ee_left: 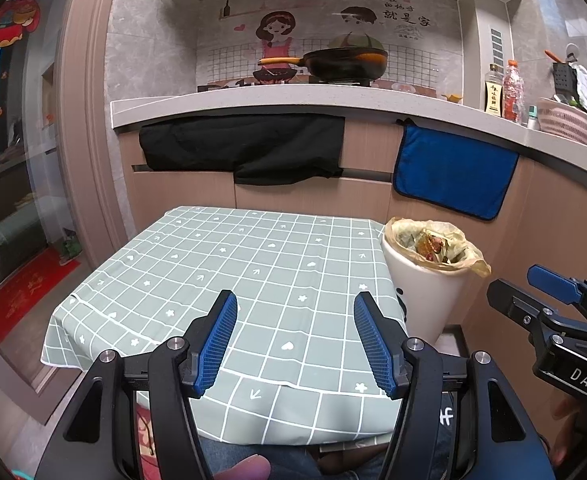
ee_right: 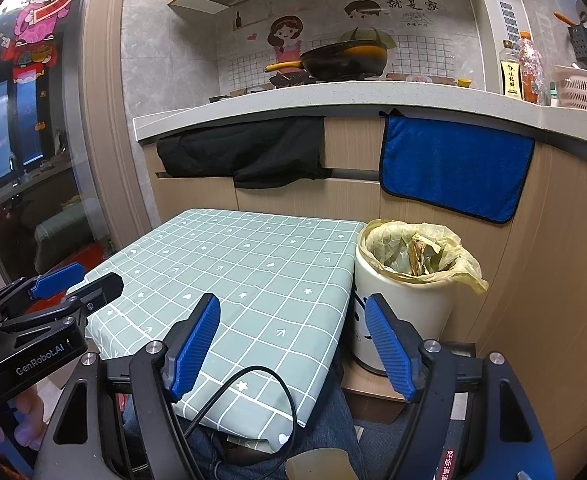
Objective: Collect trash
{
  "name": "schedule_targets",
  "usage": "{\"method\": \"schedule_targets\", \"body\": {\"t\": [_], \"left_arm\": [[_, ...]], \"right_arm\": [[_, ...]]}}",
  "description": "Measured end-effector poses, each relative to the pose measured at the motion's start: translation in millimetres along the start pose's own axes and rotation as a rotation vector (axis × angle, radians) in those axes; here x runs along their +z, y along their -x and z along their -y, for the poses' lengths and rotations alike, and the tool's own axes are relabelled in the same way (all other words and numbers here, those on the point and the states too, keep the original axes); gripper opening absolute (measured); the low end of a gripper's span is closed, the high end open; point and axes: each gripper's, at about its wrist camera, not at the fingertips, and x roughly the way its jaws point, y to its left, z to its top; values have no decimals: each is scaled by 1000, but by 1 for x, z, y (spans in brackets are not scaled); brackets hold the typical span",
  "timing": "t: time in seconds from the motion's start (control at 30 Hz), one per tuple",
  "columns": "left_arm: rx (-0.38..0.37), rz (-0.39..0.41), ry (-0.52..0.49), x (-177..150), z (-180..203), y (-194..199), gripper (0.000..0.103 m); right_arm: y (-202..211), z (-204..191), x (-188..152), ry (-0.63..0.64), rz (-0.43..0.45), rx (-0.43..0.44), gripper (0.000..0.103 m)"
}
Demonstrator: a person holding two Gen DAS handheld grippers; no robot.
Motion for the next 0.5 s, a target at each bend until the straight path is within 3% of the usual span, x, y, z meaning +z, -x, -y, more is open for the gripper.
{"method": "schedule_targets", "body": {"t": [0.5], "left_arm": [[-10,-6,-9,2,-2,-2,61]], "right_arm": [[1,0,-2,-10,1,-7,74]]}}
